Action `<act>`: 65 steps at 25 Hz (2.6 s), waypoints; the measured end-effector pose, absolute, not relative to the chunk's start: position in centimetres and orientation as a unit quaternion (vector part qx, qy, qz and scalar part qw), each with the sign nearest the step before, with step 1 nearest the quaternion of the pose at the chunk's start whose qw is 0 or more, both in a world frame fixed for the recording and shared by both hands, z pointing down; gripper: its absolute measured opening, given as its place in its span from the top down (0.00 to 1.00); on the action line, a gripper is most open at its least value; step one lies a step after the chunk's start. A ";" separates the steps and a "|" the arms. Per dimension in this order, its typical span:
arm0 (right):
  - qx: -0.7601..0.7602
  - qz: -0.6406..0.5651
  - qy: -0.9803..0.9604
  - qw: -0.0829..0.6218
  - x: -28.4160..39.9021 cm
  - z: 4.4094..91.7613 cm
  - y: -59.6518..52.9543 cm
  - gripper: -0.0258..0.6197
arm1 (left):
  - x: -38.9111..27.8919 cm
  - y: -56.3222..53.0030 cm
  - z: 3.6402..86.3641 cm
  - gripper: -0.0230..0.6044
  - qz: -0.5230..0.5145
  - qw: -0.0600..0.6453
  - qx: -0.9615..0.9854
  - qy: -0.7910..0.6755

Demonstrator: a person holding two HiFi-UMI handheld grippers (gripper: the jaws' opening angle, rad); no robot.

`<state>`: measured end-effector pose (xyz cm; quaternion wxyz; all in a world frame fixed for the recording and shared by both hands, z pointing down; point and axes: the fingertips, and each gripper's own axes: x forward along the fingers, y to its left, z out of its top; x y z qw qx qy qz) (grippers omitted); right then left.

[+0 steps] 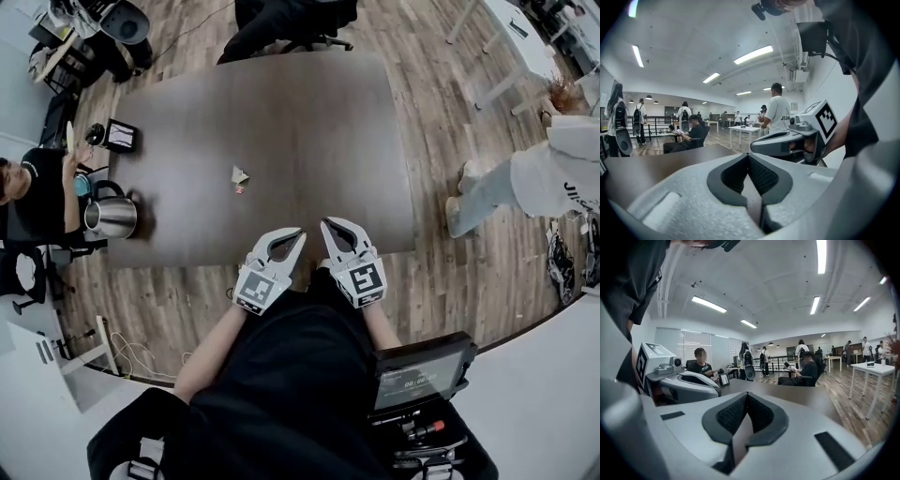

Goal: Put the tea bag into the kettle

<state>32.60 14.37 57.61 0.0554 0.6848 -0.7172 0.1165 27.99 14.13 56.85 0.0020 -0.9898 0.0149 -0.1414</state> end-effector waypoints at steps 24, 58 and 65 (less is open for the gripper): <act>0.571 0.144 -0.801 0.109 22.9 60.0 0.7 0.95 | 13.5 1.8 56.7 0.96 -0.150 -0.031 -0.967 0.206; 0.347 0.129 -0.832 0.412 19.7 76.3 -10.6 0.83 | 3.3 -3.7 61.2 0.96 -0.164 -0.111 -0.909 0.367; 0.320 0.138 -0.818 0.457 20.1 79.2 -12.0 0.80 | 1.4 -3.2 61.4 0.96 -0.168 -0.121 -0.897 0.392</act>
